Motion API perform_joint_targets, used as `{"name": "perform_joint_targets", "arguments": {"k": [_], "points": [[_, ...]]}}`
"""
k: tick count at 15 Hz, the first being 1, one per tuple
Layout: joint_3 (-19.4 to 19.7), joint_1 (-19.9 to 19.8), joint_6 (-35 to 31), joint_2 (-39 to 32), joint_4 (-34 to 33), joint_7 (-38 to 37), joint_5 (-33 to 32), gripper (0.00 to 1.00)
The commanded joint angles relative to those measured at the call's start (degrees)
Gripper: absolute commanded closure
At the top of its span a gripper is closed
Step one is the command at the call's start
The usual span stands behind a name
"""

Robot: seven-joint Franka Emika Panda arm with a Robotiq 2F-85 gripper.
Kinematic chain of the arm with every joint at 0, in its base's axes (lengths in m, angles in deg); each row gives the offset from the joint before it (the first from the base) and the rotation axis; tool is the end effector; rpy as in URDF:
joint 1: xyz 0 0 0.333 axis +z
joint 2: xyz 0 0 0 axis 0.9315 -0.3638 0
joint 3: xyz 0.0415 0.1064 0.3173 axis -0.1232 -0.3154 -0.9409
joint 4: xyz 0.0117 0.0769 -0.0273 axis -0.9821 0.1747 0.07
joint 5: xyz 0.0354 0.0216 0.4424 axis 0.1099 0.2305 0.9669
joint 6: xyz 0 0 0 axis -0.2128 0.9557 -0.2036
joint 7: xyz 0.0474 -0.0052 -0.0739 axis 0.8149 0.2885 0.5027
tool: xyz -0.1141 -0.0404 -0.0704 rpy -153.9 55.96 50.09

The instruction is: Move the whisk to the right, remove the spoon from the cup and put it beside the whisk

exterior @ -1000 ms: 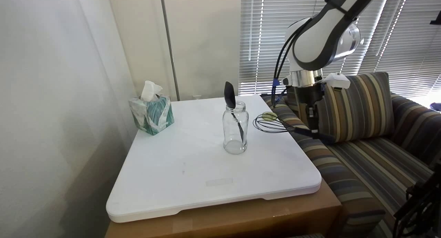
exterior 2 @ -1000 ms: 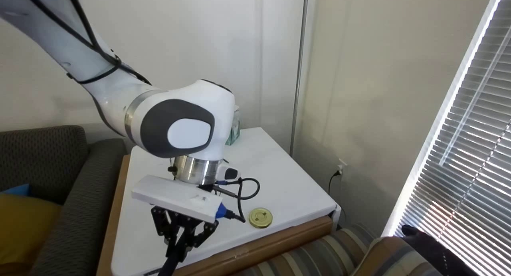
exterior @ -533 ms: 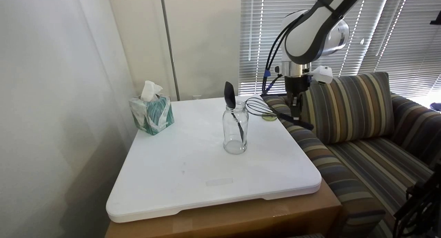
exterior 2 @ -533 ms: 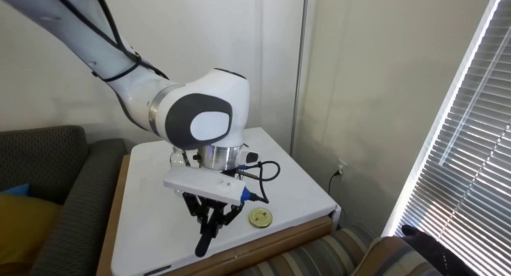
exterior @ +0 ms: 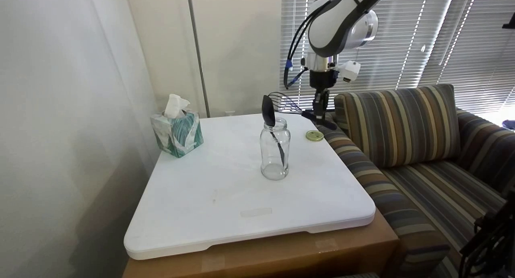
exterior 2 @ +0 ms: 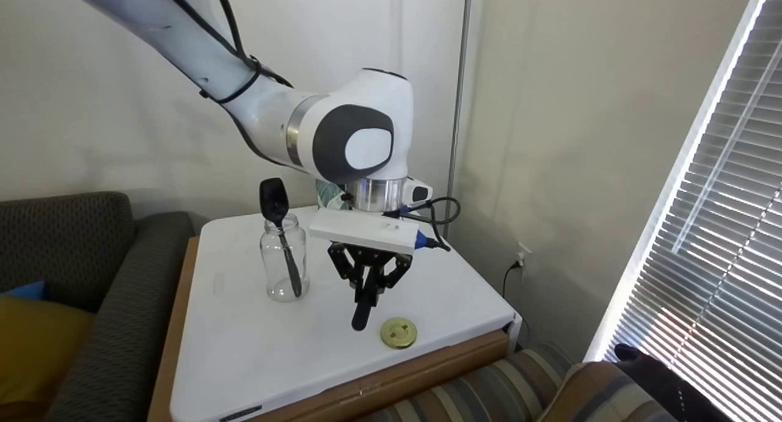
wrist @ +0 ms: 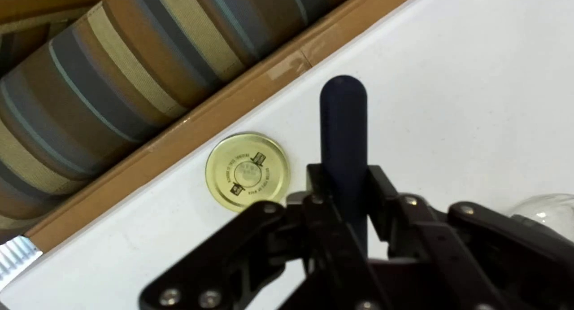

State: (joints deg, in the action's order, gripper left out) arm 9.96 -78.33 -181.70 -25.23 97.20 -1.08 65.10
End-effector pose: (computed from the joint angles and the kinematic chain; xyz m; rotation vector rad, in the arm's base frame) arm 0.7219 -0.1022 0.1021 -3.0632 -0.6365 0.1501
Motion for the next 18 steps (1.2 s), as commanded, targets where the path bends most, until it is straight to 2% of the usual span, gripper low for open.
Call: {"name": "perform_joint_targets", "arguments": {"k": [1, 4, 10, 18], "points": [[-1.98, -1.62, 6.17, -7.31, -9.80, 0.00, 2.84, 0.94], [-3.43, -2.04, 9.15, -12.09, -14.82, -0.27, 5.99, 0.94], [-2.31, -0.62, 11.18, -18.98, -22.96, -4.50, 5.65, 0.94], [-2.04, -0.90, 9.98, -19.90, -22.84, -9.19, 6.29, 0.94]]}}
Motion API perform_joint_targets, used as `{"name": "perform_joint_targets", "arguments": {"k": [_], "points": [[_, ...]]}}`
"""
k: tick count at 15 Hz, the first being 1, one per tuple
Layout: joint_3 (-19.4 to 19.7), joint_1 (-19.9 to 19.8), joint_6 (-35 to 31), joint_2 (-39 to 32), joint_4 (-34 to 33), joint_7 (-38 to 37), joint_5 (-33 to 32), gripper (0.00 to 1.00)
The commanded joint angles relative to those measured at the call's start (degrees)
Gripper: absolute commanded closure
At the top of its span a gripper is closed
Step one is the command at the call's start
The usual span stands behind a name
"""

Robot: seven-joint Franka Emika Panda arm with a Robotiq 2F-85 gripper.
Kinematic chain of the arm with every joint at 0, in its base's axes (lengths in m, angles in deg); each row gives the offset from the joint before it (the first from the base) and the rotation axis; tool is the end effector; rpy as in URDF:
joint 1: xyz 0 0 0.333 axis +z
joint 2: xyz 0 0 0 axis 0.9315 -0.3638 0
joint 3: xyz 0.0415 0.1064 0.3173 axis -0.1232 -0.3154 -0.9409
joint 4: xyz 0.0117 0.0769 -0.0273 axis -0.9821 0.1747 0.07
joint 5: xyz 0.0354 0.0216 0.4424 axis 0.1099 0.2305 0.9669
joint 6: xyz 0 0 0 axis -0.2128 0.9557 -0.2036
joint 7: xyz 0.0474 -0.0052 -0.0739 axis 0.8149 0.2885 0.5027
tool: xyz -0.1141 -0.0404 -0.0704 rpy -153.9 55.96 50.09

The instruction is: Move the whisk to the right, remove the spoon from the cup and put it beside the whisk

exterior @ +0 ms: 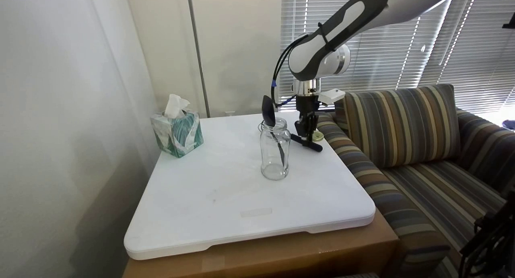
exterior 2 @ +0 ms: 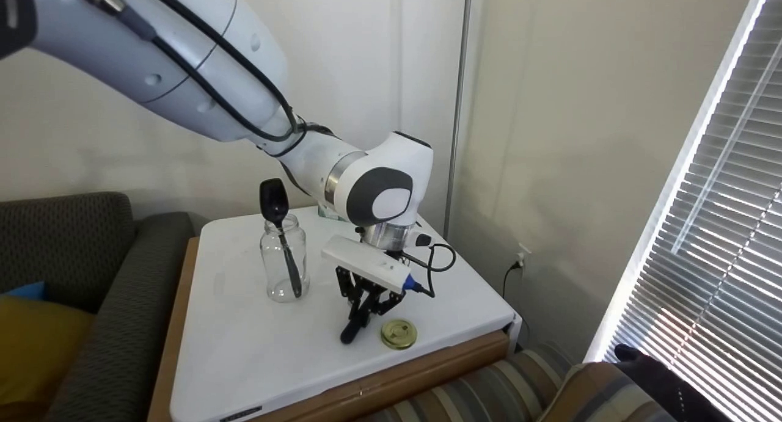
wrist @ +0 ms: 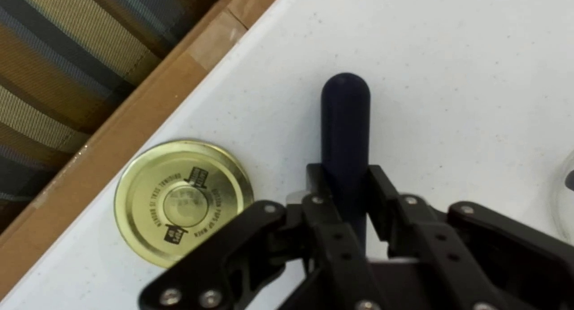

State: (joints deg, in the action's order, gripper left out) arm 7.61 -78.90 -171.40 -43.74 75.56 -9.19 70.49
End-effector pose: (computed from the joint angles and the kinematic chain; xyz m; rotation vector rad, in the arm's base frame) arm 0.7614 -0.0869 0.0118 -2.9686 -0.3137 0.2838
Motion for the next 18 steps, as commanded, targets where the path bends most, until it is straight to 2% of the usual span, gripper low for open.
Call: {"name": "perform_joint_targets", "arguments": {"k": [1, 2, 3, 4, 6, 11, 13, 18], "points": [[0.23, -0.38, -0.53, -1.22, -0.89, -1.25, 0.93, 0.94], [0.29, -0.29, -1.02, -0.63, -0.11, -1.28, 0.70, 0.94], [0.54, -0.06, -1.48, 0.45, 1.06, -1.48, 0.31, 0.80], [1.08, 0.36, -1.53, 1.74, 2.36, -1.97, -0.29, 0.49], [1.27, 0.56, -2.48, 4.14, 4.82, -1.76, -0.74, 0.43], [0.91, 2.44, -4.14, 14.35, 13.89, 0.56, -4.09, 0.07], [0.26, 3.41, -3.17, 18.83, 17.17, 2.02, -5.26, 0.00], [1.66, 8.53, -0.30, 28.73, 23.09, 1.27, -13.00, 0.00]]}}
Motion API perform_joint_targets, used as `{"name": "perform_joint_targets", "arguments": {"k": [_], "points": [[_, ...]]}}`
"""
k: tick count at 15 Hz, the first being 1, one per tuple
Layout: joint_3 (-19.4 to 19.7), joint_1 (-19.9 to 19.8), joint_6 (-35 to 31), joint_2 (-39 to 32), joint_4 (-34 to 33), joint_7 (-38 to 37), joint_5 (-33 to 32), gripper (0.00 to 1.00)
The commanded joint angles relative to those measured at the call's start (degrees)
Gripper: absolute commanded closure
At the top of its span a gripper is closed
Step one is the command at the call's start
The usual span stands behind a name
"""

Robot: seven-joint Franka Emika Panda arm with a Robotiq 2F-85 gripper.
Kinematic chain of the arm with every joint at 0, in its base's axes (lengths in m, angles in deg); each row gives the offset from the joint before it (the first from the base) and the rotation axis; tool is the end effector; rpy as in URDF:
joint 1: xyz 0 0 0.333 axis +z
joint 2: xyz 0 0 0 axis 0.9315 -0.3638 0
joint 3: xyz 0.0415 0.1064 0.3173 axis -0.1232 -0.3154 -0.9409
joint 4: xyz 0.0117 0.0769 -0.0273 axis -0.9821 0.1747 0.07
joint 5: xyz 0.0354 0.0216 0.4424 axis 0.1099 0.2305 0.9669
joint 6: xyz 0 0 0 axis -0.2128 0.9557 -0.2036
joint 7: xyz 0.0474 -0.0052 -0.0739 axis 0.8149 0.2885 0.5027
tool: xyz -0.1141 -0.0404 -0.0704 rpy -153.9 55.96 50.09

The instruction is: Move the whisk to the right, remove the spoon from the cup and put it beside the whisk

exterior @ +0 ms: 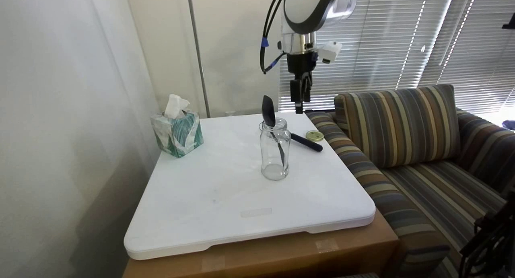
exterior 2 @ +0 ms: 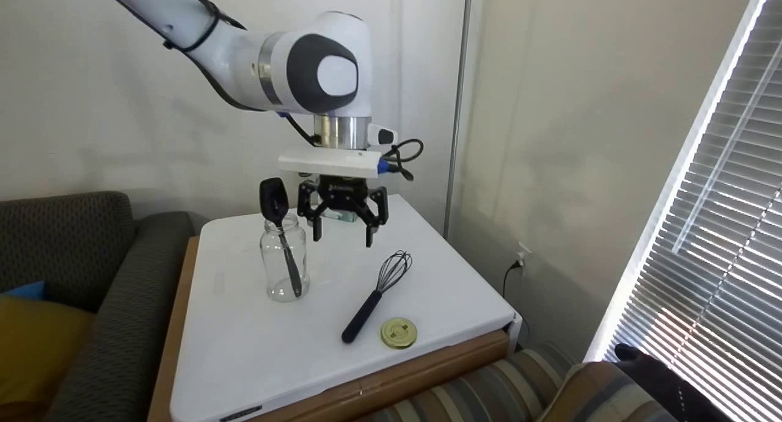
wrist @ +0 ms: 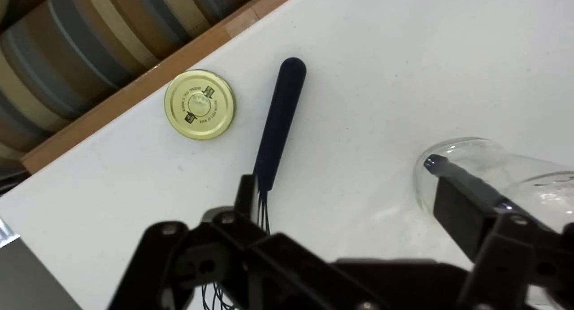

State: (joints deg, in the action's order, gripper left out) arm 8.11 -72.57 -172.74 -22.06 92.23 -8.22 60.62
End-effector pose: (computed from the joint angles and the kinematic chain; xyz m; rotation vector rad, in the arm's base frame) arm 0.7506 -0.0166 0.1713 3.0093 0.6899 -0.1823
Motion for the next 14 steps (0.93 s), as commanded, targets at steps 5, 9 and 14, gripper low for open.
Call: {"name": "perform_joint_targets", "arguments": {"k": [5, 9, 14], "points": [[0.03, 5.17, 0.79, 12.82, 8.98, 0.86, -5.91, 0.00], [-1.89, 5.92, 0.68, 14.75, 9.24, 0.58, -2.48, 0.00], [-2.71, 7.02, 1.22, 13.43, 6.73, 0.23, -1.53, 0.00]]}}
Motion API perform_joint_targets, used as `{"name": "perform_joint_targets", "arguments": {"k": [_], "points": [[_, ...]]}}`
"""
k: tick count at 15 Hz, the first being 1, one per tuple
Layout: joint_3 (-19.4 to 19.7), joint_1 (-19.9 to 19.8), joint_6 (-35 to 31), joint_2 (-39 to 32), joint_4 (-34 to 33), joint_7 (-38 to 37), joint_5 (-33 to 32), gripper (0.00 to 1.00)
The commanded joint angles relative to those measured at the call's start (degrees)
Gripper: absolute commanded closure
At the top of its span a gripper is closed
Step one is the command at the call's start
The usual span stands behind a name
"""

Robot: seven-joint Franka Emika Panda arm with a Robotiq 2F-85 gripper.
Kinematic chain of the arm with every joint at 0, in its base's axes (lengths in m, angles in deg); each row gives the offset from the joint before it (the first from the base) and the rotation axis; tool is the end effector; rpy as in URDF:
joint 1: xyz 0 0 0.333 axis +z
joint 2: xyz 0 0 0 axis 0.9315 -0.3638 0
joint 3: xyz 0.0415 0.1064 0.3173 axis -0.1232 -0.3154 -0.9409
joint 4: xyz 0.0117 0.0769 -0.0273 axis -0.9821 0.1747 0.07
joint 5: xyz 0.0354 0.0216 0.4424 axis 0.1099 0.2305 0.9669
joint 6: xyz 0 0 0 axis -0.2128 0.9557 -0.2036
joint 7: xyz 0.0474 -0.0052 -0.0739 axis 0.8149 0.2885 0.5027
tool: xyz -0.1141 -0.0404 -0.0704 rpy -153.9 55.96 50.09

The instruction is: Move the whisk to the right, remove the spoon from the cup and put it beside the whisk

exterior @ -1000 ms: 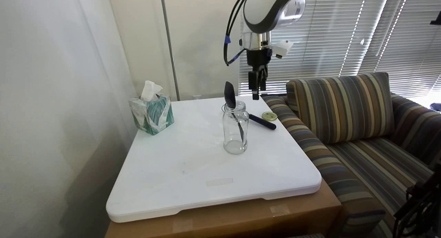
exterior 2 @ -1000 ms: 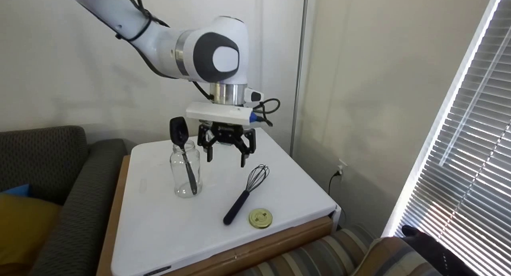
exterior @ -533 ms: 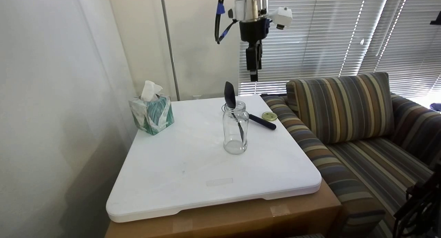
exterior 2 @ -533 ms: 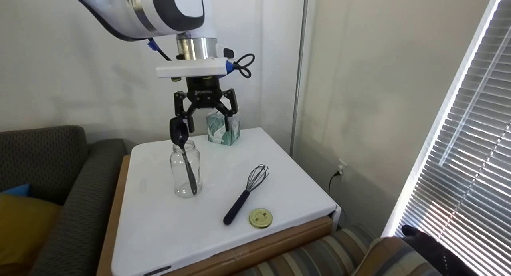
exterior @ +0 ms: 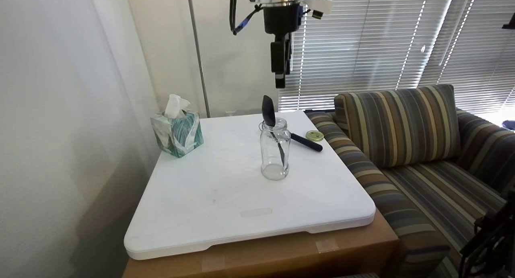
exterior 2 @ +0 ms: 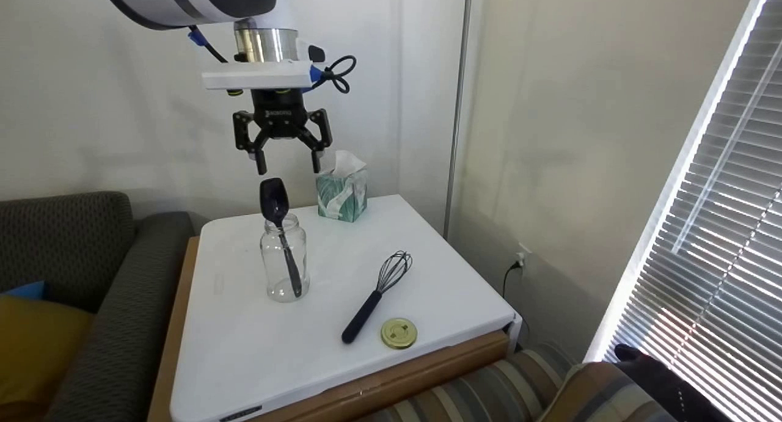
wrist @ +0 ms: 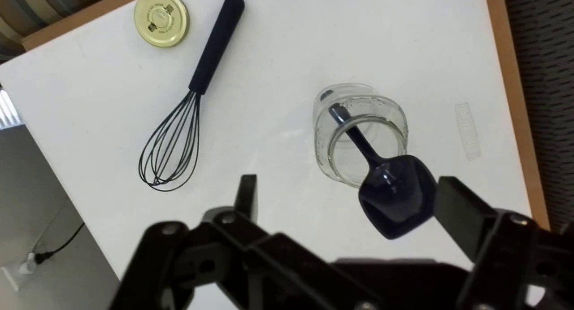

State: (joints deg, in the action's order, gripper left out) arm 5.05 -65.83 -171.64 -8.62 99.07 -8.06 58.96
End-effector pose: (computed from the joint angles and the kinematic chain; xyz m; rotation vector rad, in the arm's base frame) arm 0.7256 0.1036 0.2879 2.9029 0.9493 -0.0269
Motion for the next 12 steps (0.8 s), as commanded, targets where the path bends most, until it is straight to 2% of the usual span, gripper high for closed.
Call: {"name": "perform_joint_targets", "arguments": {"k": [1, 6, 12], "points": [[0.15, 0.48, 0.13, -0.01, -0.14, -0.04, 0.25, 0.00], [0.16, 0.56, -0.54, 0.05, 0.84, 0.99, -0.40, 0.00], [0.72, 2.36, -1.19, -0.77, -0.36, -8.89, 1.27, 0.00]]}}
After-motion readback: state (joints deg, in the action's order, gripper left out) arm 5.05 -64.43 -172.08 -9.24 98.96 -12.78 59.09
